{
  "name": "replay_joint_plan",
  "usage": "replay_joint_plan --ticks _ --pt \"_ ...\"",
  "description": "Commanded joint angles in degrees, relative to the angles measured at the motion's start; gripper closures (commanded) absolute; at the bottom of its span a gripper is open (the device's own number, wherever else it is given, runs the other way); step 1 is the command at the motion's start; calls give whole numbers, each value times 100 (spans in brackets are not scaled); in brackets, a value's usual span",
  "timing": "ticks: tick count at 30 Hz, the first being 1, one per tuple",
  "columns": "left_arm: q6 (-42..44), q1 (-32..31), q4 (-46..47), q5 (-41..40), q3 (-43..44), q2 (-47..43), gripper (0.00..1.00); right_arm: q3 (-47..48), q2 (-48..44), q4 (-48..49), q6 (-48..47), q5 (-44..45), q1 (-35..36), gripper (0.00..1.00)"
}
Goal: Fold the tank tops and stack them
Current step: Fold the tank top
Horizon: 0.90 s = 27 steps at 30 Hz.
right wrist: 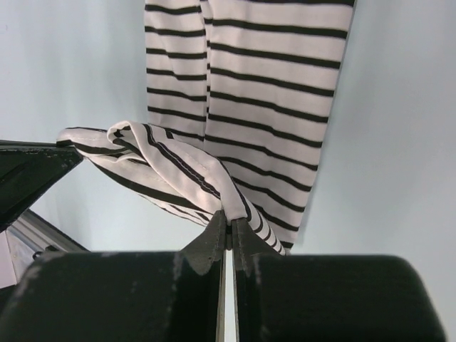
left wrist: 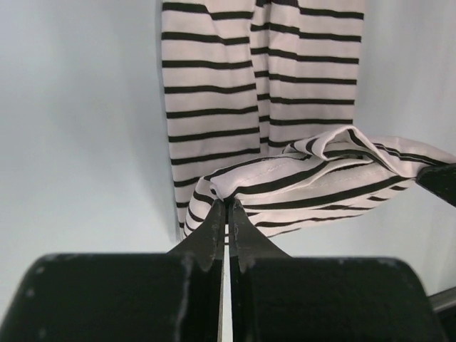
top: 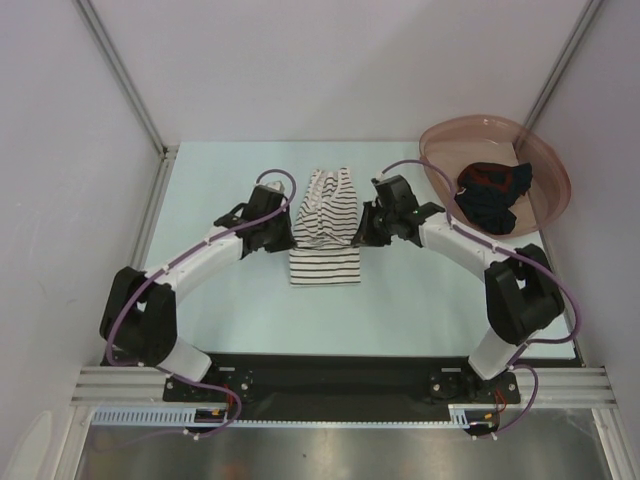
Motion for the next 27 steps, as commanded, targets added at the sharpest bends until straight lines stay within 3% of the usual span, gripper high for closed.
replay_joint_plan --ticks 1,13,18,19,21,22,24,25,26,27 --pt "185 175 304 122 329 219 100 480 224 144 -271 -138 -93 94" --pt "300 298 612 166 821 1160 100 928 1225 451 -404 -243 -435 94" --pt "273 360 858 95 848 1546 98 981 1683 864 -447 -366 -558 80" --pt "299 351 954 130 822 1599 91 973 1736 908 -439 -384 -585 78" --pt "300 351 1007 26 751 1626 69 911 1789 1005 -439 -393 -629 65" --pt "308 351 1130 17 594 1582 45 850 1737 1040 -447 -358 -637 59" --pt "265 360 1253 -273 400 1311 29 517 1413 1259 -456 -227 -646 33" --pt "256 360 1350 -334 217 1205 15 402 1289 1338 -456 -182 -638 27" --pt "247 360 1368 -474 145 987 9 175 1158 1452 -474 -139 -646 19" --pt "247 360 1368 -519 101 897 6 77 869 1488 -483 -103 -646 19"
